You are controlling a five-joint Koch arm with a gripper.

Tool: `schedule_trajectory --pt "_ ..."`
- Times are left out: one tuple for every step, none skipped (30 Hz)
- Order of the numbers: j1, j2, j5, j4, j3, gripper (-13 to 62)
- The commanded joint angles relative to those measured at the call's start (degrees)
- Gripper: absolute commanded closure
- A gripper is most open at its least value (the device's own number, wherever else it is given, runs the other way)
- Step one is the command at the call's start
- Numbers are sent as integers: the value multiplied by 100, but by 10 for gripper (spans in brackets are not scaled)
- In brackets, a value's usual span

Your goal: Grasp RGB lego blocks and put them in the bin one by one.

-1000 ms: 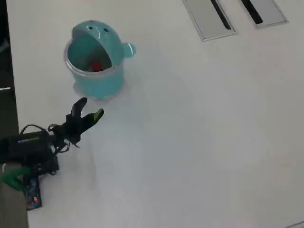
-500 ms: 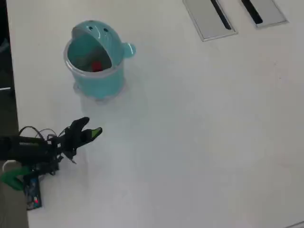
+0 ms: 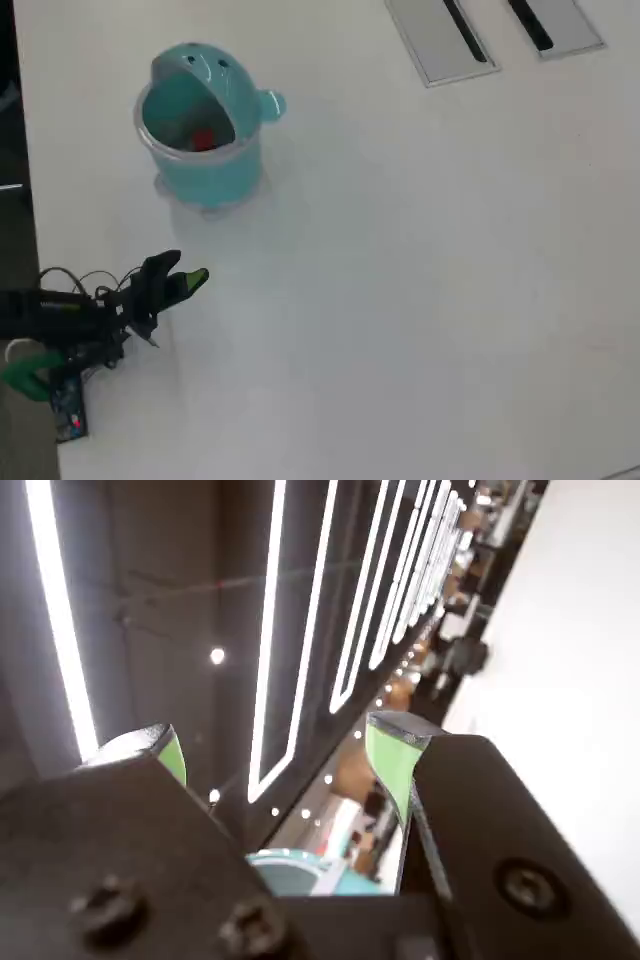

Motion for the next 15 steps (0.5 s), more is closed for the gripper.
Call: schedule_trajectory --pt "44 413 26 -281 422 142" --pt "44 413 26 -220 422 138" --pt "44 413 35 -149 422 137" --pt "44 413 88 -62 422 136" --pt "44 413 149 -9 422 136" --pt "44 413 167 97 422 136" --pt "53 413 176 158 422 136" --pt "53 413 176 246 422 136" --pt "53 413 176 272 422 136" --pt "53 413 176 404 422 136" --pt "44 413 176 554 422 136" --pt "44 404 176 747 422 136" --pt "35 404 176 940 422 136" --pt "18 404 176 1187 422 136" --pt "0 404 185 1468 422 136"
